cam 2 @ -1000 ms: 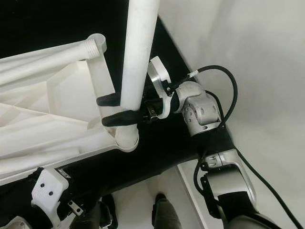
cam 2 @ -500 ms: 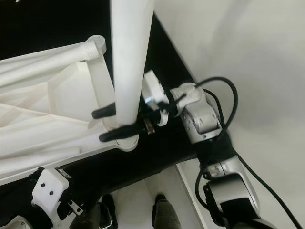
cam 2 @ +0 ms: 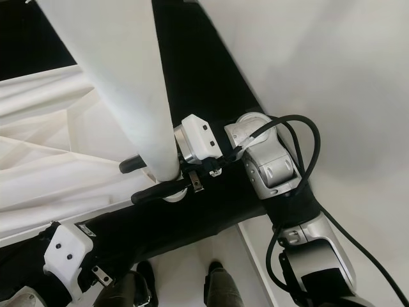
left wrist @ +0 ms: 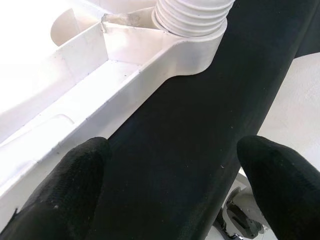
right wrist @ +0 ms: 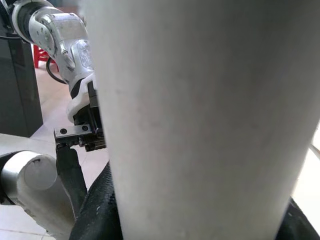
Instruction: Building children table
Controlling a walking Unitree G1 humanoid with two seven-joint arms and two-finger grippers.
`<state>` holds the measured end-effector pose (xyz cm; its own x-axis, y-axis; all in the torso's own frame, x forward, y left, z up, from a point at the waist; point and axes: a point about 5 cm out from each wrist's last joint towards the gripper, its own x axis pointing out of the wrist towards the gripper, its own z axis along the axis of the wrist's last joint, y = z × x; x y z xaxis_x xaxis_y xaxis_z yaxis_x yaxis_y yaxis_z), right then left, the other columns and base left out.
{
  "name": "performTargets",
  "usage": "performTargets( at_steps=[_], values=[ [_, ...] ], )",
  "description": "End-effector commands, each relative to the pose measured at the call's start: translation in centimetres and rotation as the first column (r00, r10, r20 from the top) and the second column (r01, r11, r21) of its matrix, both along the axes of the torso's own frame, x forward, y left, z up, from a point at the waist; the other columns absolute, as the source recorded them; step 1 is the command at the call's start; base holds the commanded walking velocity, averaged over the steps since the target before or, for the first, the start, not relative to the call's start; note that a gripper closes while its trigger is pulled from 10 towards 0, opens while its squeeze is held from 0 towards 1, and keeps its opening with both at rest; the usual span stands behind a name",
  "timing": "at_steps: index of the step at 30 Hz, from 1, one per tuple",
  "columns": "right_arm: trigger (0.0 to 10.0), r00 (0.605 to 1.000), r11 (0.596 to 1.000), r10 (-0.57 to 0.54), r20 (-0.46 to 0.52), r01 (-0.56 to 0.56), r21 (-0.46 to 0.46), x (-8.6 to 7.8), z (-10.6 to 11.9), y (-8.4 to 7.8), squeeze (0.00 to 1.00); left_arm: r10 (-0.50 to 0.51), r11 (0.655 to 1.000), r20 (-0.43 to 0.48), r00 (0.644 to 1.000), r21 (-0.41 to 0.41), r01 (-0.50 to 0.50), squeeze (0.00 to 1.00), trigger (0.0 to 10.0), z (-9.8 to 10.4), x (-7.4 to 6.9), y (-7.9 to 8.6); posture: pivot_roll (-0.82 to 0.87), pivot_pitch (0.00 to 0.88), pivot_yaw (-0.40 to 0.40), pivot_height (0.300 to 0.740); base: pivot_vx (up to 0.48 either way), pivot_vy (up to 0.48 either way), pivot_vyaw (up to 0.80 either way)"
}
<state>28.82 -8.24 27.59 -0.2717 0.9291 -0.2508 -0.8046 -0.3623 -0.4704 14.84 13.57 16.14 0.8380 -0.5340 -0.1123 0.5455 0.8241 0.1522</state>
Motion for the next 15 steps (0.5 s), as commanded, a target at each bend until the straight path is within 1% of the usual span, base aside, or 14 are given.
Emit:
performTargets(
  at_steps=[1, 4, 6, 8, 9, 10, 11, 12, 13, 15],
  values=[
    [10.0, 0.987, 0.983, -0.111, -0.118, 0.091, -0.159, 0.8, -3.3, -0.9, 0.0, 0.005, 1.0, -0.035, 0.999, 0.004, -0.005, 0.0, 10.0, -0.7, -0.2, 0.0, -0.16, 0.366, -0.017, 0.74, 0.0, 0.0, 0.0],
    [10.0, 0.982, 0.983, -0.128, -0.138, 0.106, -0.152, 0.8, -3.2, -0.6, 0.0, 0.005, 1.0, -0.035, 0.999, 0.003, -0.005, 0.0, 10.0, -0.7, -0.2, 0.0, -0.17, 0.366, -0.019, 0.74, 0.0, 0.0, 0.0],
    [10.0, 0.963, 0.974, -0.201, -0.18, 0.177, -0.138, 1.2, -3.4, 0.0, 0.0, 0.006, 1.0, -0.034, 0.999, 0.001, -0.006, 0.0, 10.0, -0.7, -0.2, 0.0, -0.17, 0.365, -0.018, 0.74, 0.0, 0.0, 0.0],
    [10.0, 0.963, 0.974, -0.201, -0.18, 0.177, -0.138, 1.2, -3.4, 0.0, 0.0, 0.006, 1.0, -0.034, 0.999, 0.001, -0.006, 0.0, 10.0, -0.7, -0.2, 0.0, -0.17, 0.365, -0.018, 0.74, 0.0, 0.0, 0.0],
    [10.0, 0.951, 0.967, -0.239, -0.196, 0.215, -0.136, 1.4, -3.6, 0.1, 0.0, 0.006, 1.0, -0.034, 0.999, 0.001, -0.006, 0.0, 10.0, -0.7, -0.2, -0.1, -0.17, 0.365, -0.022, 0.74, 0.0, 0.0, 0.0],
    [10.0, 0.922, 0.944, -0.326, -0.208, 0.305, -0.129, 2.0, -3.9, -0.1, 0.0, 0.006, 1.0, -0.034, 0.999, -0.001, -0.006, 0.0, 10.0, -0.7, -0.2, -0.1, -0.17, 0.365, -0.021, 0.74, 0.0, 0.0, 0.0],
    [10.0, 0.922, 0.944, -0.326, -0.208, 0.305, -0.129, 2.0, -3.9, -0.1, 0.0, 0.006, 1.0, -0.034, 0.999, -0.001, -0.006, 0.0, 10.0, -0.7, -0.2, -0.1, -0.17, 0.365, -0.021, 0.74, 0.0, 0.0, 0.0],
    [10.0, 0.886, 0.914, -0.406, -0.222, 0.389, -0.119, 2.6, -4.1, -0.3, 0.0, 0.005, 1.0, -0.034, 0.999, -0.003, -0.005, 0.0, 10.0, -0.7, -0.2, -0.1, -0.18, 0.365, -0.021, 0.74, 0.0, 0.0, 0.0],
    [10.0, 0.859, 0.89, -0.457, -0.231, 0.442, -0.113, 3.0, -4.3, -0.5, 0.0, 0.005, 1.0, -0.034, 0.999, -0.004, -0.005, 0.0, 10.0, -0.7, -0.2, -0.1, -0.18, 0.366, -0.02, 0.74, 0.0, 0.0, 0.0],
    [10.0, 0.859, 0.89, -0.457, -0.231, 0.442, -0.113, 3.0, -4.3, -0.5, 0.0, 0.005, 1.0, -0.034, 0.999, -0.004, -0.005, 0.0, 10.0, -0.7, -0.2, -0.1, -0.18, 0.366, -0.02, 0.74, 0.0, 0.0, 0.0]
  ],
)
